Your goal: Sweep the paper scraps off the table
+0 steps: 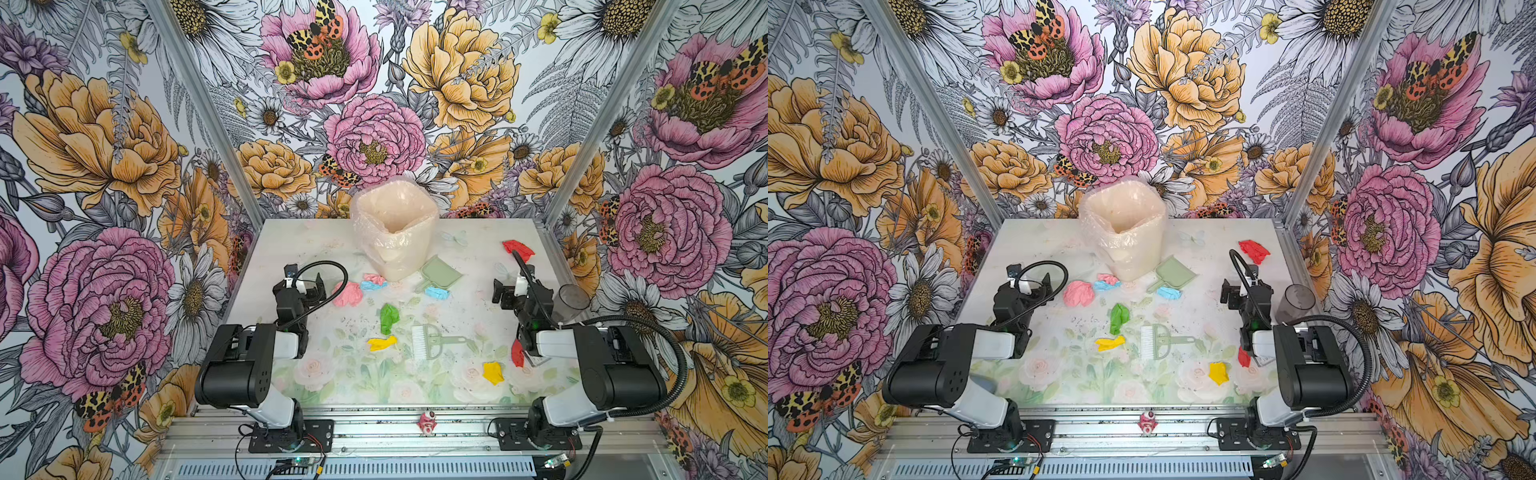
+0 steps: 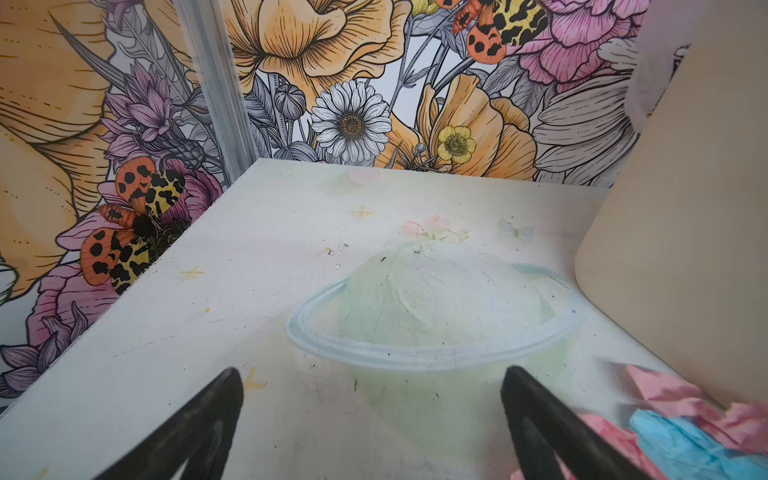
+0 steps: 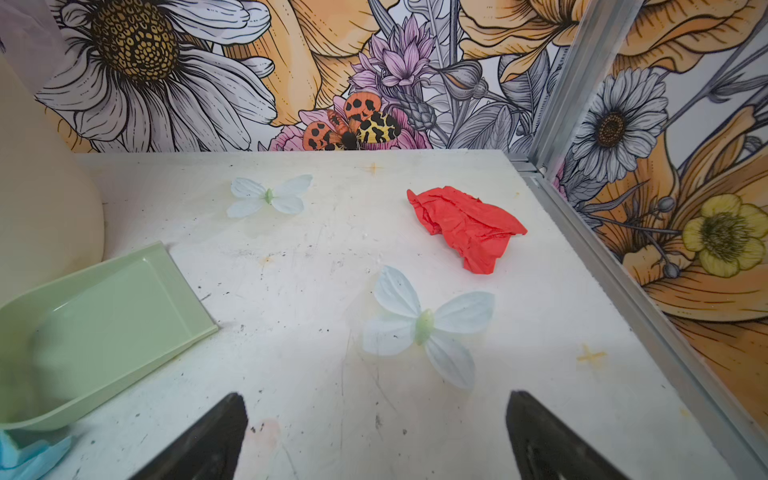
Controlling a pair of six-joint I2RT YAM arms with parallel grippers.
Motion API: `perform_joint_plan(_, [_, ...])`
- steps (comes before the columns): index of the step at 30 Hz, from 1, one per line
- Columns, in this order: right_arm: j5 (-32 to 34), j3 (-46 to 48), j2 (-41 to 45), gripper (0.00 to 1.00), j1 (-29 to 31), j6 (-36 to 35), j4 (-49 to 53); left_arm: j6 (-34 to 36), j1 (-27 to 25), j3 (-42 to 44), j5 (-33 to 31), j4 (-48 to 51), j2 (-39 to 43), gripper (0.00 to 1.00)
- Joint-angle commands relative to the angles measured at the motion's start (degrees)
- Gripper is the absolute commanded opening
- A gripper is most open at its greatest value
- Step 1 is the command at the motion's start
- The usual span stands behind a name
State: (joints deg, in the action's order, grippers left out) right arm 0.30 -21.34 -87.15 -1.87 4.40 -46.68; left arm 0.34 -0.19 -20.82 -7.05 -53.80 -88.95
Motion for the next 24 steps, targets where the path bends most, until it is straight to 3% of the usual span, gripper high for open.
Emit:
perform_joint_plan(1, [-0.5,-1.3,-0.8,1.00,-0.3,-0.6,-2.4,0.1,0.2,-0.9,0.7,0.0,0.0,0.99])
perform_joint_plan(21, [-0.4,-1.2,-0.8,1.00,-0.2,-0.6,-2.6,0.3,0.1,-1.0,0.3,0.1,0.0,0.99])
perform_joint_plan(24, [-0.5,-1.2,-0.8,1.00,-0.2,-0.6,-2.6,1.8,0.1,-0.7,4.5,-0.2,0.1,0.99])
